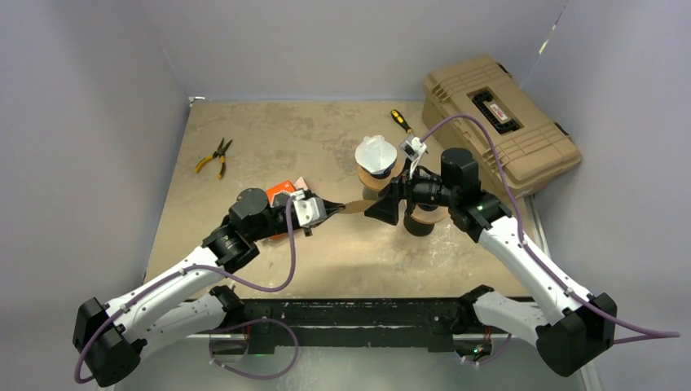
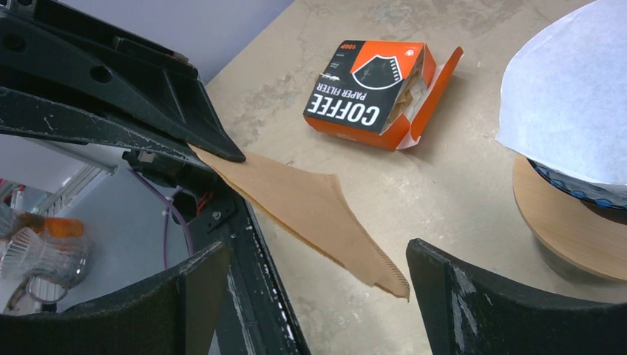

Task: Place the coffee filter in the dripper
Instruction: Pick up the coffee filter from the coffee filter holder.

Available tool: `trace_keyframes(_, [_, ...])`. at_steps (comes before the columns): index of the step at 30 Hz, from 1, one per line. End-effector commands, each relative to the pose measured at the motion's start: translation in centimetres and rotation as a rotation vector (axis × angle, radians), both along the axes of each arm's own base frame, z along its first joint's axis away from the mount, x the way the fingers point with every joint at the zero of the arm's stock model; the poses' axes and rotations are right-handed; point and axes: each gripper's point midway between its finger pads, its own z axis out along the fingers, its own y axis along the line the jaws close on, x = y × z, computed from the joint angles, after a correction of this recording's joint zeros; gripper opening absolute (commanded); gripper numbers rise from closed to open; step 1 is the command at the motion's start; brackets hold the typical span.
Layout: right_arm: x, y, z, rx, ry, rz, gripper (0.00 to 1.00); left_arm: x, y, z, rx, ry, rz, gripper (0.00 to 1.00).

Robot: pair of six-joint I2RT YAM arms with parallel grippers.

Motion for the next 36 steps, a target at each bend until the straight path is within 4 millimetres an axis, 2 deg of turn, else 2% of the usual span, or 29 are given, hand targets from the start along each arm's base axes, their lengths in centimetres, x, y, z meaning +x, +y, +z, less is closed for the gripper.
trace_keyframes(1, [0.0, 0.2, 1.3, 0.017, -0.045, 0.020, 0.94, -0.1, -0.4, 2.2, -0.059, -0.039, -0.006, 0.00])
trace_keyframes(6, [0.7, 0.0, 0.7, -0.001, -0.041, -0.005, 0.93, -0.7, -0.8, 2.6, -0.071, -0.053, -0.045, 0.00])
trace_keyframes(10, [0.9, -0.1, 1.0, -0.001, -0.057, -0.019, 0.93, -1.2, -1.0, 2.8, -0.070, -0.068, -0.072, 0.00])
trace_keyframes(15, [0.9, -0.8, 3.4, 0.018, -0.132, -0.067, 0.95, -0.5, -0.5, 1.7, -0.014, -0.069, -0.029, 0.00])
trace_keyframes(21, [0.5, -1.5, 5.5, 0.063, -0.169, -0.122, 0.98, -1.2, -0.5, 1.1, 0.014, -0.078, -0.059, 0.00])
trace_keyframes(26, [1.6, -1.4, 4.5, 0.037, -0.157, -0.142, 0.98, -1.8, -0.7, 1.7, -0.006, -0.092, -0.084, 0.00])
trace_keyframes(30, [1.5, -0.8, 3.0, 0.024, -0.119, -0.104, 0.97, -1.9, -0.7, 2.4, -0.027, -0.101, -0.086, 0.00])
trace_keyframes(36, [0.9, -0.5, 2.5, 0.031, -0.101, -0.064, 0.97, -1.7, -0.9, 2.5, -0.032, -0.091, -0.077, 0.00])
